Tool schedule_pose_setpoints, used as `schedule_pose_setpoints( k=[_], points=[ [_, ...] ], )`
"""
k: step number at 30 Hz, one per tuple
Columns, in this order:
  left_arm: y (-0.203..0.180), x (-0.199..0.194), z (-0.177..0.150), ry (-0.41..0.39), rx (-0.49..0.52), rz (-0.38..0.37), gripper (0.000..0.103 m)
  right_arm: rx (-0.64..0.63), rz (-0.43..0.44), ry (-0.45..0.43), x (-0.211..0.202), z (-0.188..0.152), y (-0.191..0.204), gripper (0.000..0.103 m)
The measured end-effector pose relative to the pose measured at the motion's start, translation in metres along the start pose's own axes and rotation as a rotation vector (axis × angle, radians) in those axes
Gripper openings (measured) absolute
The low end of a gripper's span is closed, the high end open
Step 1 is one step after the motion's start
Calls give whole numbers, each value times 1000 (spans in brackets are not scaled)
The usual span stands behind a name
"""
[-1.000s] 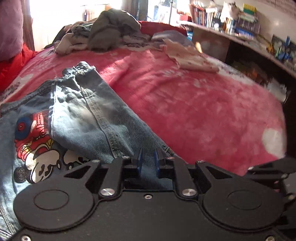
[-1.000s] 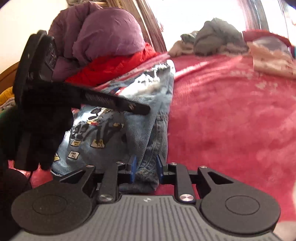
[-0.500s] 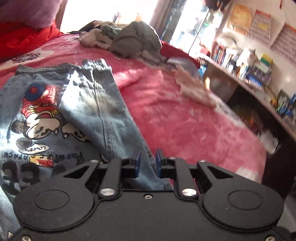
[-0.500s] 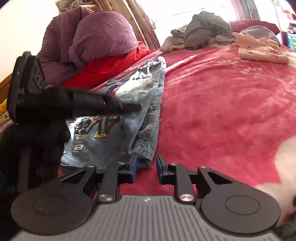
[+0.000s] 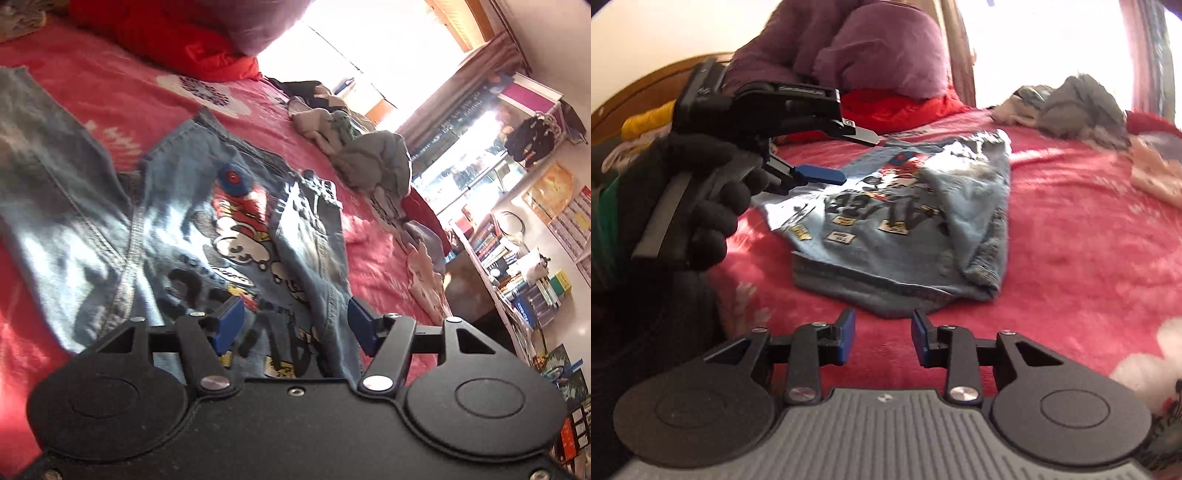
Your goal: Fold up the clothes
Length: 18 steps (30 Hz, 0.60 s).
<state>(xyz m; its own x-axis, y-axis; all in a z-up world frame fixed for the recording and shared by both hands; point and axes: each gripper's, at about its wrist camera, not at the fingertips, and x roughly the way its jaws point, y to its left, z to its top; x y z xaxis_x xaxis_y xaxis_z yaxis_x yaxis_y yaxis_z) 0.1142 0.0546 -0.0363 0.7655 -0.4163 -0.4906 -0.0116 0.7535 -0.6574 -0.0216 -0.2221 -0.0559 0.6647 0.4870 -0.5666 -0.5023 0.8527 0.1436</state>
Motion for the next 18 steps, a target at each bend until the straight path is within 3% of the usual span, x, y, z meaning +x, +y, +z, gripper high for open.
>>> schedule_pose_setpoints(
  k=[6,14,18],
  points=[
    [65,-39,24,-97,-133,99,61,-149,-21,21,12,-4,30,39],
    [153,-81,42,-210,-365,261,62,-228,-52,1,31,1,49,40],
    [179,-88,46,-224,-467,248,62,-302,-48,-13,45,6,67,41]
  ],
)
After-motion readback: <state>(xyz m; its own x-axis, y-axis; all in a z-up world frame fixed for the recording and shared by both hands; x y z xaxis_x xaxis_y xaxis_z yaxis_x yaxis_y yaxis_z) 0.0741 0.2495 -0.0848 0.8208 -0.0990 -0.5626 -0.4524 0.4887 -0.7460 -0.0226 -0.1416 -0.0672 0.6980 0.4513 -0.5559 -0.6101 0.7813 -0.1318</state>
